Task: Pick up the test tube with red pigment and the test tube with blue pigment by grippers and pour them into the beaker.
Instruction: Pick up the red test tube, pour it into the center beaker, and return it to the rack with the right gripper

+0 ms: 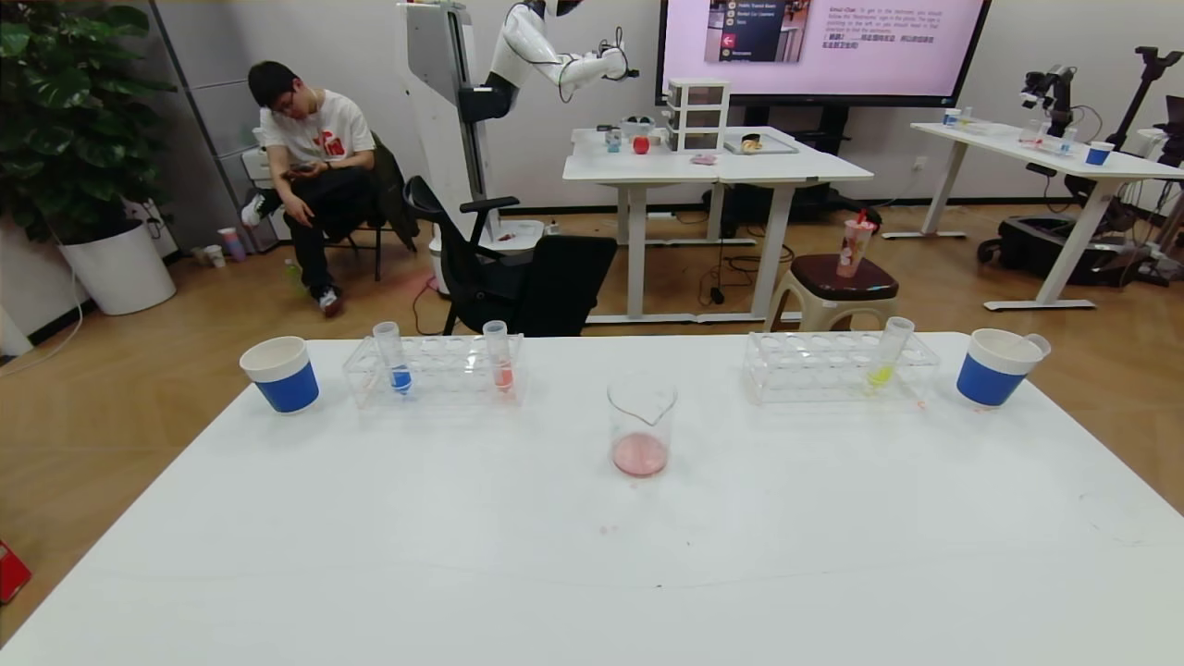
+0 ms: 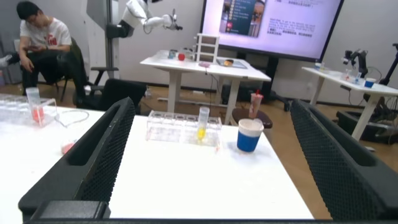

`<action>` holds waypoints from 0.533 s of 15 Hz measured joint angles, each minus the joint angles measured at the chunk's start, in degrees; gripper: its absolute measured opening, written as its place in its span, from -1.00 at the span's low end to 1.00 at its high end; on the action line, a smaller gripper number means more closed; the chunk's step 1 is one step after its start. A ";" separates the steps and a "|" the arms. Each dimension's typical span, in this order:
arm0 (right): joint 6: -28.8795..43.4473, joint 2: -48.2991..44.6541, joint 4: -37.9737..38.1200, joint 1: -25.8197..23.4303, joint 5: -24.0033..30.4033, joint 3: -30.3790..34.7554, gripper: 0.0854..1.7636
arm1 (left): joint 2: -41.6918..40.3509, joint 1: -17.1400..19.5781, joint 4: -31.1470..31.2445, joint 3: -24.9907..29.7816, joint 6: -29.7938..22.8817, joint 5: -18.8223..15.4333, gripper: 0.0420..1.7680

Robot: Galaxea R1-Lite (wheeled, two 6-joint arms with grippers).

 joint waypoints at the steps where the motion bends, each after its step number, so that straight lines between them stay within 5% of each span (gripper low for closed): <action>1: 0.00 -2.56 -0.63 -0.12 0.16 2.56 0.97 | 0.00 0.00 0.00 0.00 0.00 0.00 0.98; 5: -0.09 -6.41 -8.55 -0.33 1.01 17.27 0.97 | 0.00 -0.02 0.00 0.00 0.02 0.00 0.98; 8: -0.49 -6.96 -4.96 -0.40 1.73 23.45 0.97 | 0.00 -0.02 0.02 0.00 0.02 0.02 0.98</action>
